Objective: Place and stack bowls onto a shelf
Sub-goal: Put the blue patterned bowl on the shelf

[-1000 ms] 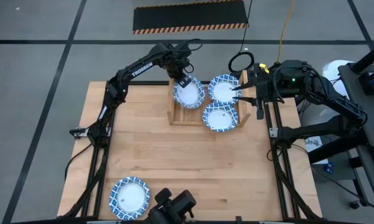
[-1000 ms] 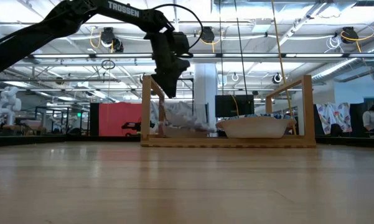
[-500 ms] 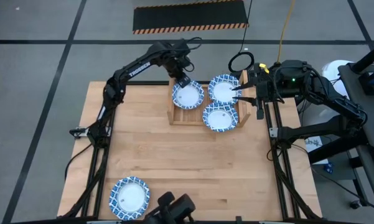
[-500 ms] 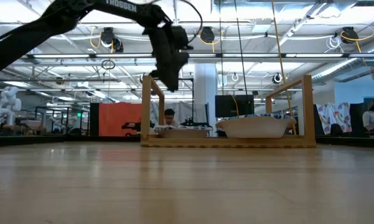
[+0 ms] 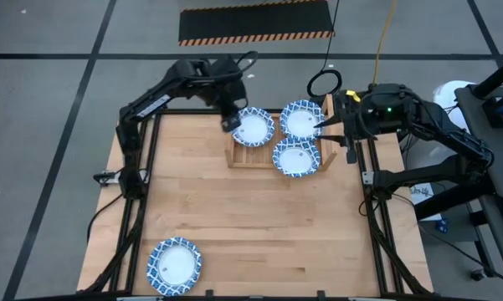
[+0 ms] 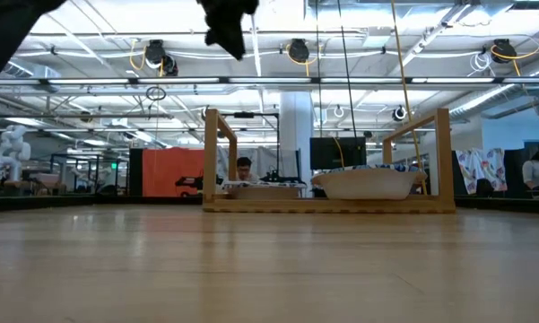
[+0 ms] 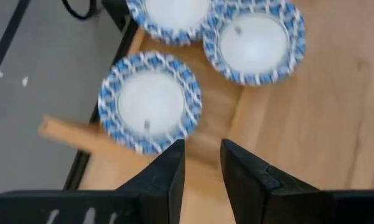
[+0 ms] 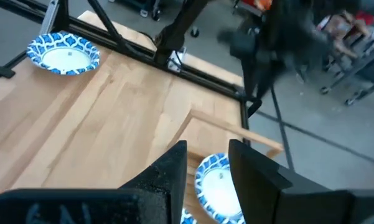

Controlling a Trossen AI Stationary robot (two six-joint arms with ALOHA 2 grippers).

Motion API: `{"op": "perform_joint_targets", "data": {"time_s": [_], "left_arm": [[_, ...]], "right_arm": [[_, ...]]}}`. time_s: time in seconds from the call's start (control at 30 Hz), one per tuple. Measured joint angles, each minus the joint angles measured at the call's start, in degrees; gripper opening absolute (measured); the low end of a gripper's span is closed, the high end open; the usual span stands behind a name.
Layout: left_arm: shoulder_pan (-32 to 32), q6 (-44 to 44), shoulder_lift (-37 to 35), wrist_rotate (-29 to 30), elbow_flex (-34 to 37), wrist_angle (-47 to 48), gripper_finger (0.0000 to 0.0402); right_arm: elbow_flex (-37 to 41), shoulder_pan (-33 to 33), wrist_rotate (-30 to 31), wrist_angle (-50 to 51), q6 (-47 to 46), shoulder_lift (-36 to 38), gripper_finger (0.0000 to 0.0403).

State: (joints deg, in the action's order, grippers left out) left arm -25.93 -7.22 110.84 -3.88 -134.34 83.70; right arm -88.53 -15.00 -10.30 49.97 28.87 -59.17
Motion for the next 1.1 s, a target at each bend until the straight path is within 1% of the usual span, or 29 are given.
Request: {"op": "perform_joint_targets", "data": {"time_s": [0.13,0.2,0.3,0.47,0.57,0.77,1.03,1.1], "left_arm": [[2.43,3.32,-3.24,0.49,0.04,7.27,0.0108],[3.78,5.52,-4.96,0.50,0.89,5.78,0.0108],[5.50,5.86,-8.20,0.51,1.95,6.34,0.0108],[7.83,10.27,-14.82,1.19,5.91,6.30,0.0108],[9.05,13.83,-19.28,1.81,9.94,6.38,0.0108],[12.42,17.08,-27.37,1.99,19.90,6.37,0.0108],[18.75,22.96,-39.20,1.92,33.98,6.31,0.0108],[20.91,25.43,-42.55,0.95,36.92,6.28,0.0108]], "right_arm": [[-0.02,0.32,-0.15,0.21,-1.37,-1.34,0.0114],[-0.02,0.55,-0.15,0.18,-1.53,-2.76,0.0114],[-0.01,0.65,-0.21,0.14,-1.63,-5.72,0.0114],[0.00,2.44,-0.39,-0.29,-0.45,-10.02,0.0114],[0.00,4.16,-0.43,-0.91,-0.10,-12.48,0.0114],[0.00,8.96,-0.44,-6.37,-0.19,-16.95,0.0114],[0.00,15.41,-0.46,-16.10,-6.45,-23.02,0.0114],[0.00,16.72,-0.46,-18.25,-8.58,-24.51,0.0114]]}}
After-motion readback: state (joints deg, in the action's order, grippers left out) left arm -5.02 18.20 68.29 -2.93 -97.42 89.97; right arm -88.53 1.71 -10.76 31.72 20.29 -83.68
